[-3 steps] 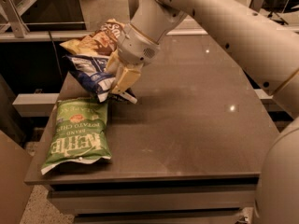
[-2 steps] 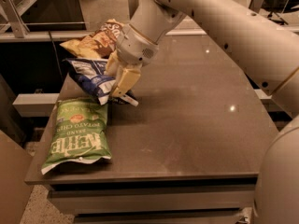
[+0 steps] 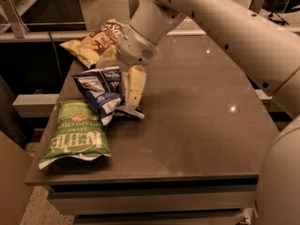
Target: Move blue chip bag near green jalapeno chip bag
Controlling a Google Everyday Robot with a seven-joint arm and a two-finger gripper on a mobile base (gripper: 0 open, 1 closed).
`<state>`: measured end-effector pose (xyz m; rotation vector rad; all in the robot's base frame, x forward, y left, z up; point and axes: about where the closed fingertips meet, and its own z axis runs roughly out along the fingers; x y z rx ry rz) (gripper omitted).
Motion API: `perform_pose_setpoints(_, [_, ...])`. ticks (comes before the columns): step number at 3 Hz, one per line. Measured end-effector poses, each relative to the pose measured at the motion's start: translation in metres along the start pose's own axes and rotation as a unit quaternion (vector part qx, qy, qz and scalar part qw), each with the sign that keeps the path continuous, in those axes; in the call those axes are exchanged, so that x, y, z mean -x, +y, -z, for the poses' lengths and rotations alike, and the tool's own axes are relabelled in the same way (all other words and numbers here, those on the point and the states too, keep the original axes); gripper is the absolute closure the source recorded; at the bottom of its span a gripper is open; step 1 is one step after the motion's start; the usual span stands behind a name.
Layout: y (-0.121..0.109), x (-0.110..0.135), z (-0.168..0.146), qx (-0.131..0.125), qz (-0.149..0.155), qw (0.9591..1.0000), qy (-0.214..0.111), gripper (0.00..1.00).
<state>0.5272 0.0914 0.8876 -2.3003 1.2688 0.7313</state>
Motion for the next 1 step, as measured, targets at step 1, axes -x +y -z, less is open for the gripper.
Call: perform_pose_setpoints(1, [0.0,0.0,0.0,0.0,0.0,1.0,0.0,0.0])
